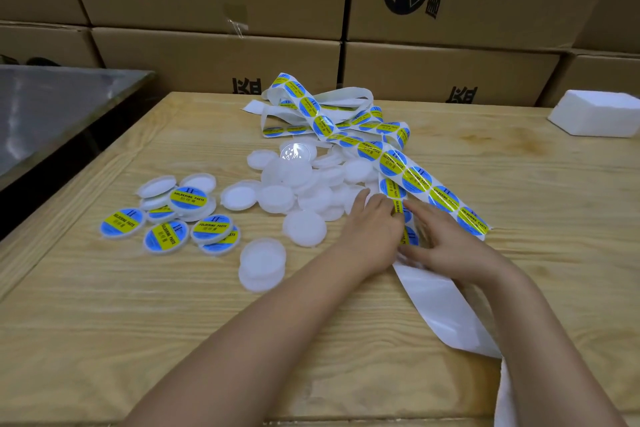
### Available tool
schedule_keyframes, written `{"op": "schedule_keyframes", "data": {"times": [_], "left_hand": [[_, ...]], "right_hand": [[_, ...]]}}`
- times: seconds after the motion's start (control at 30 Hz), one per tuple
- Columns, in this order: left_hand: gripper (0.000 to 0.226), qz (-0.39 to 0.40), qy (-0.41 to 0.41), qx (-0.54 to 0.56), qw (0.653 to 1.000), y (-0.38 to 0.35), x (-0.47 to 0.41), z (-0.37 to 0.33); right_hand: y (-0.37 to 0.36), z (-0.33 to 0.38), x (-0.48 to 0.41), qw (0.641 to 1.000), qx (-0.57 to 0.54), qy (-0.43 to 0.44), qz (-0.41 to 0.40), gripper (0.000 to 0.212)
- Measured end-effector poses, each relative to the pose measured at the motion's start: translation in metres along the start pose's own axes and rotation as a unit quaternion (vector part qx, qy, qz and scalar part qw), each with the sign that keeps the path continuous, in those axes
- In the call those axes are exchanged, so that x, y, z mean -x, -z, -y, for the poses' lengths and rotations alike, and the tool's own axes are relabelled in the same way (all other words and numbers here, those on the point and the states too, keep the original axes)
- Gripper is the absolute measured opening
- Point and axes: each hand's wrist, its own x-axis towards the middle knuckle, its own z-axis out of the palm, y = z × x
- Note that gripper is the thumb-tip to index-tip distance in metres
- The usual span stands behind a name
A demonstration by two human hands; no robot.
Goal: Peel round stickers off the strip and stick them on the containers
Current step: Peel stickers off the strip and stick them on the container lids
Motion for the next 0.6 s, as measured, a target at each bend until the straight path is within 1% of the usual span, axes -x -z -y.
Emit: {"op": "schedule_keyframes", "data": {"times": [0.03, 0.1, 0.17, 0.27, 0.3, 0.43, 0.47, 0.53, 0.6], "left_hand": [[0.032, -0.001, -0.004, 0.009, 1.000, 0.000, -0.001, 0.000], [0.035, 0.001, -0.007, 0.033, 0.999, 0.000, -0.001, 0.001], [0.036, -0.010, -0.002, 0.051, 0.999, 0.000, -0.002, 0.001], [0.037, -0.038, 0.006, 0.071, 0.997, -0.002, -0.001, 0.001], [0.038, -0.042, 0.005, 0.075, 0.996, -0.002, 0.001, 0.001], [0.030, -0.058, -0.008, 0.103, 0.993, -0.004, 0.009, -0.002], [0.028, -0.064, -0.015, 0.111, 0.992, -0.003, 0.011, -0.002], [0.025, -0.078, -0.025, 0.124, 0.989, 0.002, 0.016, -0.003], [0.021, -0.111, -0.022, 0.146, 0.983, 0.007, 0.022, -0.002]], "right_hand": [[-0.001, 0.001, 0.001, 0.999, -0.048, -0.005, -0.008, 0.051], [-0.003, -0.001, 0.001, 0.988, -0.146, -0.045, 0.001, 0.047], [-0.005, -0.004, 0.001, 0.979, -0.187, -0.080, -0.005, 0.039], [-0.004, -0.007, 0.002, 0.972, -0.203, -0.116, -0.028, 0.026], [-0.003, -0.004, 0.003, 0.971, -0.204, -0.121, -0.028, 0.027], [-0.001, 0.002, 0.005, 0.965, -0.229, -0.128, -0.013, 0.055], [-0.001, 0.001, 0.004, 0.965, -0.228, -0.129, -0.010, 0.054], [-0.003, -0.001, 0.004, 0.967, -0.218, -0.128, -0.025, 0.039], [-0.004, -0.005, 0.002, 0.975, -0.179, -0.130, -0.038, 0.031]]}}
